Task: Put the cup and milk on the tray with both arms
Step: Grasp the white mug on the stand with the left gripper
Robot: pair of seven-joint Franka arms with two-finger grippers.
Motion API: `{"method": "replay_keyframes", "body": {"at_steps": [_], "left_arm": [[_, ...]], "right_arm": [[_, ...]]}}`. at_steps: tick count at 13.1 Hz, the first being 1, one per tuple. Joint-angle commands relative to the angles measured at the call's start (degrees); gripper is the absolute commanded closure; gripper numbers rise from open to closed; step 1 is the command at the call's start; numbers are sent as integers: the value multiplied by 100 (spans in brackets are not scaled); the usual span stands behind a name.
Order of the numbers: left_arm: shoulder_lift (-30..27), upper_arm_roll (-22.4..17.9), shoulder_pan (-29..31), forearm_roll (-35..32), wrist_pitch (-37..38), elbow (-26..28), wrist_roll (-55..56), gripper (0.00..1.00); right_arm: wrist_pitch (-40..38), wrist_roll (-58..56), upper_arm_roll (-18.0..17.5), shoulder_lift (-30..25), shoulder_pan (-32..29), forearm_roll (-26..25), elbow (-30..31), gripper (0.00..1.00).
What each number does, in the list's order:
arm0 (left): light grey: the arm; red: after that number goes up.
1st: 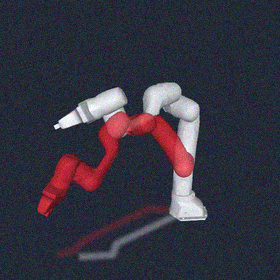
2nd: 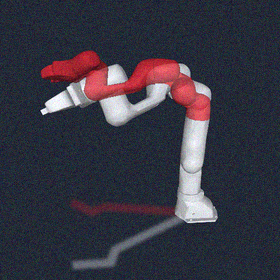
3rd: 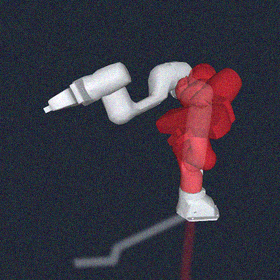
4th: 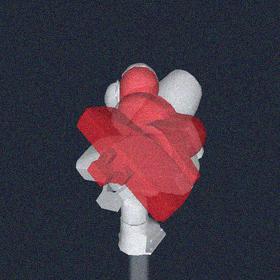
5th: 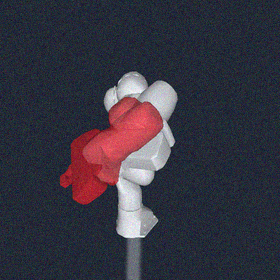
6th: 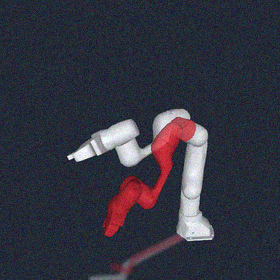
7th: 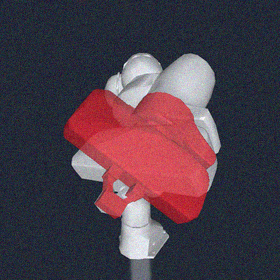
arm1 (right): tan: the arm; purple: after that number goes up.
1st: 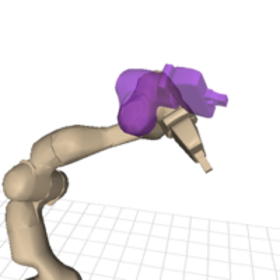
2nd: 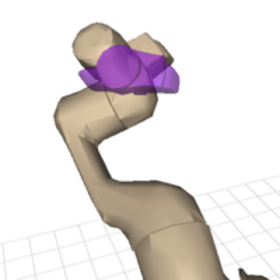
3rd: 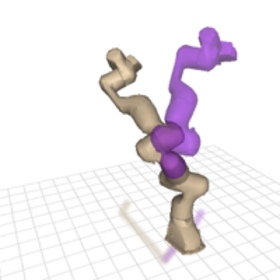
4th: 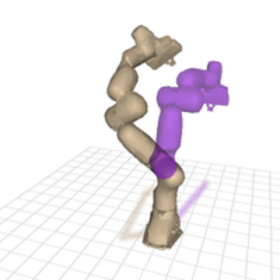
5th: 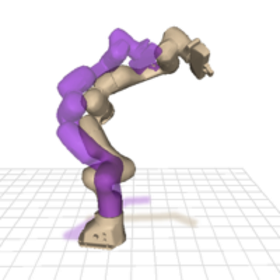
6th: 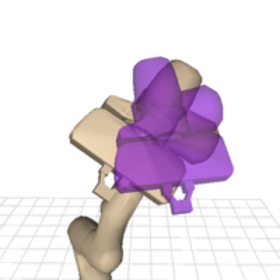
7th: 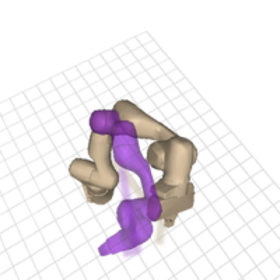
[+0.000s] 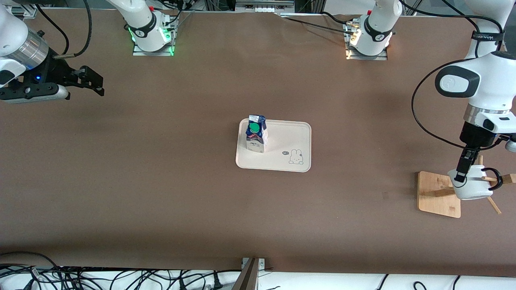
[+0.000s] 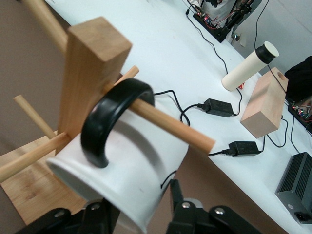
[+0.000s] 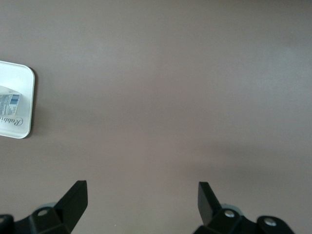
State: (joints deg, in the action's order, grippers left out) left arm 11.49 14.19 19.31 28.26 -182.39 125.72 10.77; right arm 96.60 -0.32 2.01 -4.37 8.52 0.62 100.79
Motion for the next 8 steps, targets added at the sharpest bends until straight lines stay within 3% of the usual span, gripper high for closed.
{"method": "replay_keyframes", "body": {"at_steps": [1,3,8], "left_arm": [[161,22,29,136,-69,-153,-119,94],[161,31,3,101,-60,-266,-110,100],[73,75,-50,48,-34,-346,-776,100]], "right_arm": [[-10,-21,-52,59,-104,-88,-200,0],[-19,5,-60,68,-105,-106,-227,0],[8,5,-51,121,-113,-106,-297,0]]}}
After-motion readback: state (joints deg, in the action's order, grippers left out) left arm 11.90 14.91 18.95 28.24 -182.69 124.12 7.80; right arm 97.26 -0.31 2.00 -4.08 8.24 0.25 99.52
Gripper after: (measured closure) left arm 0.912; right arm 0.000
